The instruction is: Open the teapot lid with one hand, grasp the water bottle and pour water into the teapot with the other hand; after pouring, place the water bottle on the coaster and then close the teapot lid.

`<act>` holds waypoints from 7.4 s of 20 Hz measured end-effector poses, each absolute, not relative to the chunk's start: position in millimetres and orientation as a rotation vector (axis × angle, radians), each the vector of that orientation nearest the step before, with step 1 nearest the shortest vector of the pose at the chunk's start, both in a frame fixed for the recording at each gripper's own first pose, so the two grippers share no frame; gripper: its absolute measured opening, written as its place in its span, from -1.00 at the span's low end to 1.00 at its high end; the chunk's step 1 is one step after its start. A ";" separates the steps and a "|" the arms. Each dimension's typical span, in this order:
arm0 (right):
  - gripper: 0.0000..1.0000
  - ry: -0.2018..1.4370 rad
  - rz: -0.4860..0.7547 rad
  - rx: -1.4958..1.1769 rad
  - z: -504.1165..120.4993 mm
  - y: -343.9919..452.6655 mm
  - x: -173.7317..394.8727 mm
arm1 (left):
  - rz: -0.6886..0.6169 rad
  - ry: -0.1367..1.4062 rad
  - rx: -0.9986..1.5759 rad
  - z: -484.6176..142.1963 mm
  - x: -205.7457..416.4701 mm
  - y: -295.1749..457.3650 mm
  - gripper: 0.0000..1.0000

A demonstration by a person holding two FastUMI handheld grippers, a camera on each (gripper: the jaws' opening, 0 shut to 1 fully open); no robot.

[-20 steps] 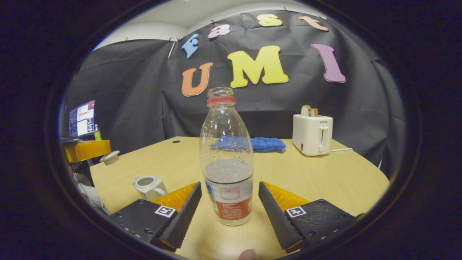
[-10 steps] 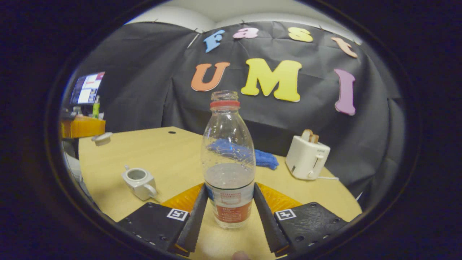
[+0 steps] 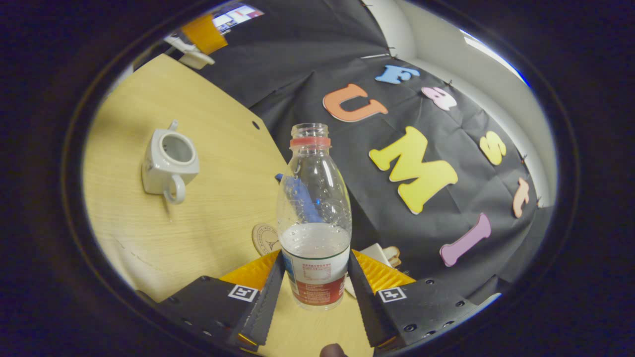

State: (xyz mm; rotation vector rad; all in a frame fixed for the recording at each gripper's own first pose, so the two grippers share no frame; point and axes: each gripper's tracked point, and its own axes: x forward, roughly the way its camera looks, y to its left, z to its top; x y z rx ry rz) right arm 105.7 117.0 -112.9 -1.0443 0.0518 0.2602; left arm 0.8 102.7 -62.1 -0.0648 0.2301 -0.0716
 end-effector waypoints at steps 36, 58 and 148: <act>0.44 -0.370 0.225 -1.875 -98.2 152.8 88.5 | -0.068 0.219 -0.095 -56.1 -3.5 138.4 -0.94; 0.46 -0.539 0.193 -2.028 -67.8 176.5 86.3 | -0.062 0.200 -0.107 -46.5 -7.2 146.2 -0.94; 0.92 0.133 0.211 0.083 -48.3 12.3 36.0 | -0.189 0.258 -0.055 -124.2 39.2 17.4 -0.94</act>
